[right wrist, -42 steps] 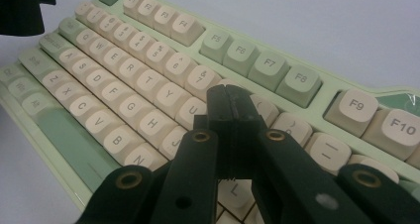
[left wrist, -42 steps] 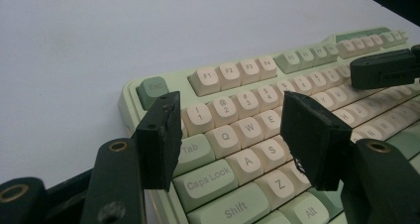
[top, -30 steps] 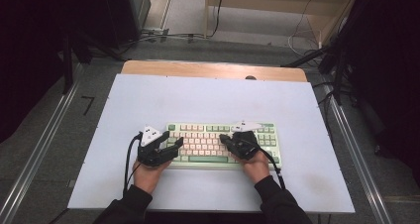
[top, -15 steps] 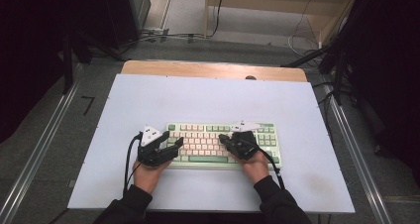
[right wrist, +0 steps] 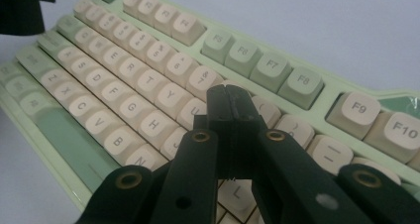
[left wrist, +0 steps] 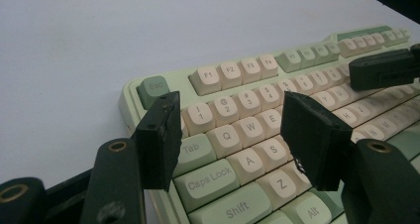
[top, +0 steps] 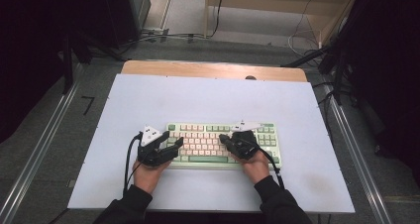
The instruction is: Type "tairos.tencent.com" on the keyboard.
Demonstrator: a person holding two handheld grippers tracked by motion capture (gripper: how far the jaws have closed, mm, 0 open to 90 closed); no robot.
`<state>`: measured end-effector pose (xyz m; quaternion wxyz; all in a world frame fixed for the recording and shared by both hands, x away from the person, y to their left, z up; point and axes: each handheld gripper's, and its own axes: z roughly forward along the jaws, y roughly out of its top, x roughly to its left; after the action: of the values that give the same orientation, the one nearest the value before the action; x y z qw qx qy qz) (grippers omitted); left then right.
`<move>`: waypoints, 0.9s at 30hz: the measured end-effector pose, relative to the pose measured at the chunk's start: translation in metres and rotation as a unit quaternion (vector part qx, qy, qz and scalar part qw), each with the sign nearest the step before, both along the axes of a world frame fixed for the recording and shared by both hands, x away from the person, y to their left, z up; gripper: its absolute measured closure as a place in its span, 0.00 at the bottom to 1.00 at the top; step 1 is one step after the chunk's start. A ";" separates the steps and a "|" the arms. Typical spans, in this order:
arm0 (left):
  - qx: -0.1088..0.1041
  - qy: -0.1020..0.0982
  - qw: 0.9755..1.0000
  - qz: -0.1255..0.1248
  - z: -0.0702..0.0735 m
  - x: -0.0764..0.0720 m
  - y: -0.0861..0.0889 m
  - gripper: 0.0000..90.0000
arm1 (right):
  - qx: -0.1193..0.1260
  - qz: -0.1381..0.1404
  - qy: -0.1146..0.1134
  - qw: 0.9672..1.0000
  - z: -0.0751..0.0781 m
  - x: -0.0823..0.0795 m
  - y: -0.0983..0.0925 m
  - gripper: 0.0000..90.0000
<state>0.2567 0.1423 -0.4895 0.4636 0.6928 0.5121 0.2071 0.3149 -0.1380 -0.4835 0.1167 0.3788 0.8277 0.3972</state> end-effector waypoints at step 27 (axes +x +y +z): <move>-0.004 0.003 1.000 -0.016 0.005 0.005 -0.012 0.44 | 0.025 -0.015 0.001 1.000 0.017 -0.002 -0.030 0.32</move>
<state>0.2616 0.1305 -0.4847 0.4680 0.6996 0.5033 0.1956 0.3134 -0.1679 -0.4670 0.1124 0.3942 0.8117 0.4160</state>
